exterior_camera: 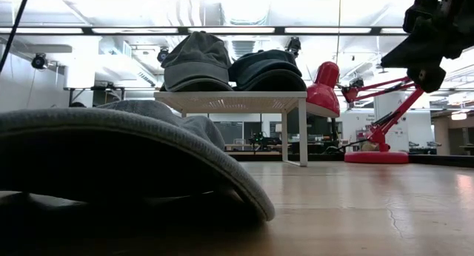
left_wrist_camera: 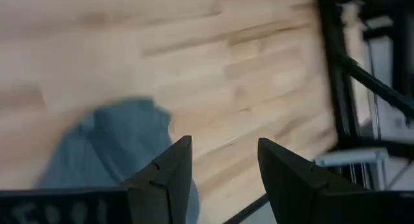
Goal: Pick & Place hat
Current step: Put the gray cap on top of the other gray cap on the shelf
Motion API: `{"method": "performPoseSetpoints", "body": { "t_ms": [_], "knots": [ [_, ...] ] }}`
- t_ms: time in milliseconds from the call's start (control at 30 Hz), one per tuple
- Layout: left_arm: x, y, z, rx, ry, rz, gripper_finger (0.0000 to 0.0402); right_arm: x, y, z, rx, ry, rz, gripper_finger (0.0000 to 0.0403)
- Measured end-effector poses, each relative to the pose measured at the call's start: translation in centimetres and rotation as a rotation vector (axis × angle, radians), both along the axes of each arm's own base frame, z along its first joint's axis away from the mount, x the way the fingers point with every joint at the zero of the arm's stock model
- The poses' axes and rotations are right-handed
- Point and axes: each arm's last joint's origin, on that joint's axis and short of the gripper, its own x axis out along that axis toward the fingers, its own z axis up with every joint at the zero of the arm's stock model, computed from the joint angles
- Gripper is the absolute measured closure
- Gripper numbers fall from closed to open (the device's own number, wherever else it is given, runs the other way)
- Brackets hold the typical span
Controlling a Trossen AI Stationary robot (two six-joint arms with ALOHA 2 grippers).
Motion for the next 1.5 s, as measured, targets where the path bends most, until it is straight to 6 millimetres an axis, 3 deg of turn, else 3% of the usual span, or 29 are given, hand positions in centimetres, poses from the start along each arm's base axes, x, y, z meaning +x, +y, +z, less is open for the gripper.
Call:
{"method": "performPoseSetpoints", "body": {
  "t_ms": [167, 533, 1167, 1500],
  "knots": [
    [1.6, -2.2, -3.7, -0.116, 0.087, 0.171, 0.0235, 0.0, 0.0, 0.0, -0.004, 0.002, 0.019, 0.0376],
    [3.9, -5.3, -10.5, -0.198, 0.259, 0.323, 0.0235, -0.4, 0.0, 0.4, -0.052, -0.034, 0.052, 0.0376],
    [3.9, -5.8, -11.2, -0.272, 0.395, 0.384, 0.0235, -1.4, -0.2, 0.9, -0.064, -0.103, 0.107, 0.0376],
    [4.6, -6.0, -13.7, -0.242, 0.440, 0.393, 0.0234, -1.4, -0.2, 0.8, -0.072, -0.084, 0.109, 0.0376]
  ]
}}
